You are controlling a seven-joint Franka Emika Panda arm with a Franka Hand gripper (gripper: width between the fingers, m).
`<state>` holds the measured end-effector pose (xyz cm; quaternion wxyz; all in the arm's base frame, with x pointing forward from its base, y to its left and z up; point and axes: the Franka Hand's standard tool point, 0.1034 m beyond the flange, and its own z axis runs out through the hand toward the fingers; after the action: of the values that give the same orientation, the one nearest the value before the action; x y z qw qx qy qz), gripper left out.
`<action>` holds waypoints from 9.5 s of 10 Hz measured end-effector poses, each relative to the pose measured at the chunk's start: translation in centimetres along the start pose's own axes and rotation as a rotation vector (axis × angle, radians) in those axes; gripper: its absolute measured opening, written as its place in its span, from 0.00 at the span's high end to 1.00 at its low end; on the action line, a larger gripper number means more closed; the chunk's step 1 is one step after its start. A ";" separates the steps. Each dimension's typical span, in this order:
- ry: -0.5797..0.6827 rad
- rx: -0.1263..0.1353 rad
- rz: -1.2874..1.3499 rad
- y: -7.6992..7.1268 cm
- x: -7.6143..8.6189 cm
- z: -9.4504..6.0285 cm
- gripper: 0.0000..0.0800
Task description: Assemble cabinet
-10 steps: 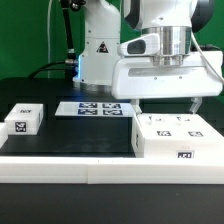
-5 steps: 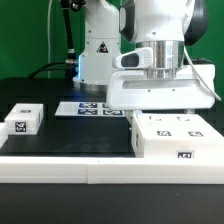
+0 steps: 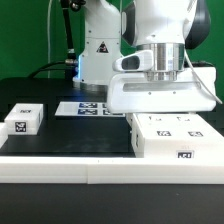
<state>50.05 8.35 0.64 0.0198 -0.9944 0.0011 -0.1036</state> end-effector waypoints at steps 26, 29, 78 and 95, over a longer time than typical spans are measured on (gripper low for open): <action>-0.254 0.018 -0.001 -0.9 0.7 -7.4 0.73; -0.289 0.016 0.002 -0.8 -0.1 -7.0 0.73; -0.373 -0.134 0.123 0.2 -6.0 -9.7 0.00; -0.357 -0.050 -0.152 26.6 -7.4 -6.4 0.00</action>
Offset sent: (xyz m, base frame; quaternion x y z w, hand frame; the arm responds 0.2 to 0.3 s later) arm 0.0023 0.0007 0.0038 -0.0070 0.0227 -0.0062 0.9997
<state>41.58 -18.41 4.31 -0.0128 -0.9944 -0.0749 0.0733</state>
